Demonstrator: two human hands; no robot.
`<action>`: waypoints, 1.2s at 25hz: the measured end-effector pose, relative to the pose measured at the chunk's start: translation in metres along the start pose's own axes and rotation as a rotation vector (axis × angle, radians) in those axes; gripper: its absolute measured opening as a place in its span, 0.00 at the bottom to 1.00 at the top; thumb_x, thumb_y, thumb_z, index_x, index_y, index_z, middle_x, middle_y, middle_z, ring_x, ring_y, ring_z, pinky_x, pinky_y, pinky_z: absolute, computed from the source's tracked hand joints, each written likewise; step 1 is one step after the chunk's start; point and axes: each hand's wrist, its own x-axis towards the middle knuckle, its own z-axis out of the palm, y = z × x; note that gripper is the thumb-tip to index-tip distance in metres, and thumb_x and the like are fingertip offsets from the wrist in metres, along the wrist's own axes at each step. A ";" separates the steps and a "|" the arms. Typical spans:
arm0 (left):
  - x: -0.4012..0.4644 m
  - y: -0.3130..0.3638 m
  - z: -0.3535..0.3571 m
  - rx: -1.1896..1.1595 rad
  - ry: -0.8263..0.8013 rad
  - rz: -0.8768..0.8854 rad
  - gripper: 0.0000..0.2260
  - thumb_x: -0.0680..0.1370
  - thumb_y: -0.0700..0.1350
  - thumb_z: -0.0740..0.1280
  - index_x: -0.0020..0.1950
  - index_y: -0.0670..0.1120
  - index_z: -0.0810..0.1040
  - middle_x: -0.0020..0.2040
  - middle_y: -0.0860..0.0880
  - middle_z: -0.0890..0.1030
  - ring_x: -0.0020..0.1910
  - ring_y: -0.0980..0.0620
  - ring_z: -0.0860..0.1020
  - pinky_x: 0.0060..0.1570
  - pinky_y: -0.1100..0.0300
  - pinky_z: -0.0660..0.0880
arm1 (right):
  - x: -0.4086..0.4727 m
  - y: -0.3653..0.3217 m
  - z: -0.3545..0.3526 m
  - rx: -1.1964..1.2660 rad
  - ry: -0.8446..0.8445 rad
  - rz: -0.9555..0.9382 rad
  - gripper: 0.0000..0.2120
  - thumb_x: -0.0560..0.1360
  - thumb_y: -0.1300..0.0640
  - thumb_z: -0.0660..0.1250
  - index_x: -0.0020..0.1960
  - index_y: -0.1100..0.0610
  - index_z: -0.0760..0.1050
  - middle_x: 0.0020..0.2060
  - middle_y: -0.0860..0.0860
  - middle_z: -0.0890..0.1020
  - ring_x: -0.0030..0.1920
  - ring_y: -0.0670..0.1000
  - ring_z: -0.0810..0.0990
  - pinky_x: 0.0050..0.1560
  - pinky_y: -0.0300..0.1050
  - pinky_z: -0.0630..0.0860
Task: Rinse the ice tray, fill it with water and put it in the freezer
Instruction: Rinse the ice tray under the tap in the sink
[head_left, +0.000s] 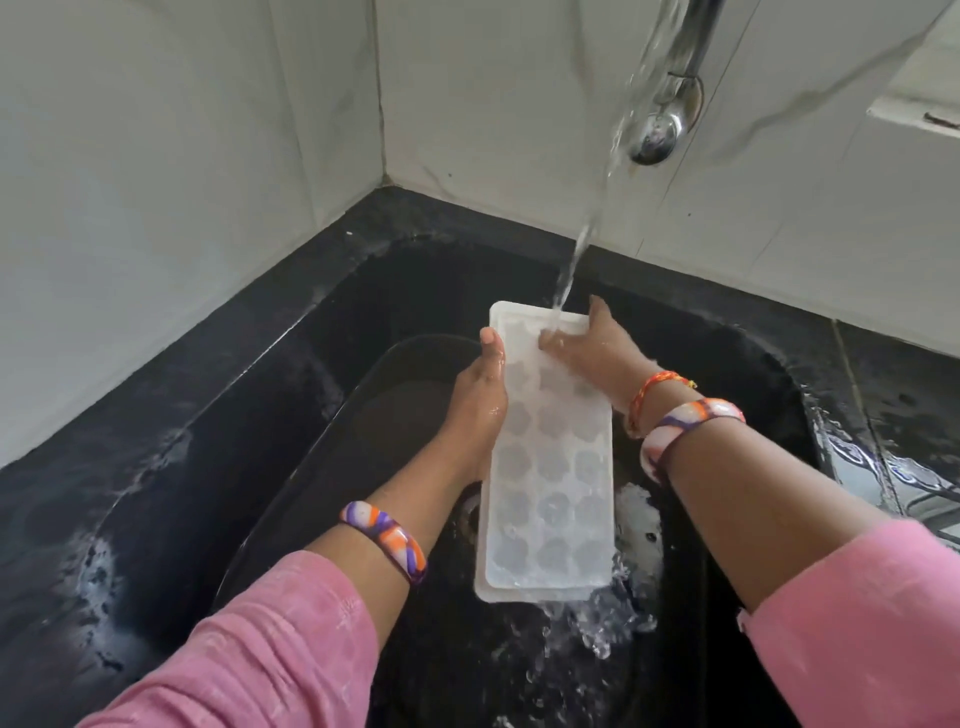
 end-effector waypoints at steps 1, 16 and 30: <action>0.001 -0.001 0.000 0.032 0.009 0.005 0.34 0.75 0.69 0.48 0.64 0.47 0.76 0.60 0.44 0.80 0.59 0.44 0.79 0.62 0.44 0.74 | 0.002 -0.003 -0.007 -0.103 0.018 -0.008 0.46 0.71 0.46 0.70 0.77 0.54 0.45 0.74 0.59 0.60 0.71 0.63 0.64 0.66 0.62 0.68; 0.002 0.004 -0.005 -0.066 0.006 0.033 0.28 0.79 0.63 0.48 0.68 0.47 0.72 0.61 0.45 0.80 0.57 0.47 0.79 0.58 0.49 0.76 | -0.009 -0.013 -0.002 -0.065 0.007 -0.156 0.29 0.75 0.50 0.64 0.73 0.55 0.60 0.70 0.56 0.61 0.58 0.62 0.76 0.48 0.54 0.81; 0.004 -0.018 0.015 -0.174 -0.169 0.034 0.25 0.80 0.62 0.49 0.71 0.51 0.68 0.66 0.43 0.77 0.63 0.44 0.77 0.63 0.43 0.73 | -0.018 0.000 0.000 -0.199 0.062 -0.039 0.40 0.70 0.40 0.65 0.76 0.49 0.51 0.75 0.54 0.56 0.74 0.60 0.53 0.69 0.63 0.56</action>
